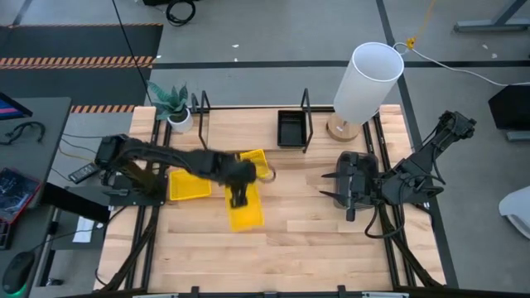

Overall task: Stack baskets on shelf by color
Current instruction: Stack the bottom yellow bin on the top right yellow bin

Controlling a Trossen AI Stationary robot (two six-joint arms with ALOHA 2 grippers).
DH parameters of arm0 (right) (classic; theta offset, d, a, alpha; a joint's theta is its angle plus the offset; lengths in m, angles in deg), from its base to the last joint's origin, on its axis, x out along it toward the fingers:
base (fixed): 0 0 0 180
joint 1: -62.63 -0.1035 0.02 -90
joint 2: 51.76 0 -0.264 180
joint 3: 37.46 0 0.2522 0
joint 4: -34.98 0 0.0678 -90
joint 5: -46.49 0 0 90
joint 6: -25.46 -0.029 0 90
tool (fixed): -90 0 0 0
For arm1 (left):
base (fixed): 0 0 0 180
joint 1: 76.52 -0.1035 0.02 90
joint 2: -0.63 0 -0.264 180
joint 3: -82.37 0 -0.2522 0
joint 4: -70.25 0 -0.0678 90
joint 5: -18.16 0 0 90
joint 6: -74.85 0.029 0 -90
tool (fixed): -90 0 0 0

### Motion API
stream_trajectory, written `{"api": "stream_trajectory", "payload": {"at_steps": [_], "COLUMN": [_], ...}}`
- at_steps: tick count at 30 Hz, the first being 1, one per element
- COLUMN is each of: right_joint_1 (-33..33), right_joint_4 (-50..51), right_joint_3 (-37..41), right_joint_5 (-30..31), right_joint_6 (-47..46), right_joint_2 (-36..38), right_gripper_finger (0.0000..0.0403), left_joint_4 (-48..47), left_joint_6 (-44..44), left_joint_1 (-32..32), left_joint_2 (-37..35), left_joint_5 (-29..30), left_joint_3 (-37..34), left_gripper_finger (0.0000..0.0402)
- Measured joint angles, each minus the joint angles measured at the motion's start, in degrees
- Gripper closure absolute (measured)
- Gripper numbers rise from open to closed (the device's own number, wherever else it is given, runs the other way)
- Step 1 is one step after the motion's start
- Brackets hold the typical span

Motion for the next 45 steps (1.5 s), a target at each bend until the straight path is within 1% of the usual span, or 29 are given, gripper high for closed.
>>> {"api": "stream_trajectory", "payload": {"at_steps": [6, 9, 13, 17, 21, 26, 29, 32, 35, 40, 45], "right_joint_1": [0.0, 0.0, 0.0, 0.0, 0.0, 0.0, 0.0, 0.0, 0.0, 0.04, 0.04], "right_joint_4": [-0.03, -0.05, -0.05, -0.02, -0.03, -0.05, -0.05, -0.18, -1.92, -6.57, -7.42], "right_joint_3": [0.0, 0.0, 0.0, 0.0, 0.0, 0.0, 0.0, 0.0, 0.0, 0.02, 0.0], "right_joint_5": [0.02, 0.01, 0.02, 0.02, 0.02, 0.02, 0.01, 0.07, 0.14, 1.73, 4.11], "right_joint_6": [0.18, 0.33, 0.42, 0.44, 0.35, 0.22, 1.09, 3.09, 6.16, 12.58, 15.1], "right_joint_2": [0.0, 0.0, 0.0, 0.0, 0.0, 0.0, 0.0, 0.04, 0.12, 0.2, 0.22], "right_gripper_finger": [0.0195, 0.0195, 0.0195, 0.0195, 0.0195, 0.0195, 0.0195, 0.0195, 0.0195, 0.0195, 0.0195], "left_joint_4": [0.0, -0.24, -0.62, -2.87, -5.24, -5.74, -5.52, -5.9, -6.33, -5.62, -1.81], "left_joint_6": [-2.82, -6.93, -16.74, -26.73, -34.02, -43.15, -45.75, -46.23, -50.39, -55.21, -60.79], "left_joint_1": [-7.94, -11.81, -16.29, -18.38, -17.88, -15.99, -14.94, -14.05, -12.83, -10.77, -9.84], "left_joint_2": [-2.78, -3.1, -3.08, -3.08, -3.08, -3.06, -3.06, -3.04, -3.04, -3.02, -3.0], "left_joint_5": [9.21, 12.51, 13.37, 11.4, 11.25, 11.14, 11.12, 11.14, 11.34, 11.92, 11.98], "left_joint_3": [0.0, 0.0, 0.0, 0.0, 0.0, 0.0, 0.0, 0.0, -0.34, -3.57, -7.87], "left_gripper_finger": [0.0393, 0.0393, 0.0393, 0.0393, 0.0393, 0.0392, 0.0392, 0.0392, 0.0392, 0.0392, 0.0391]}}
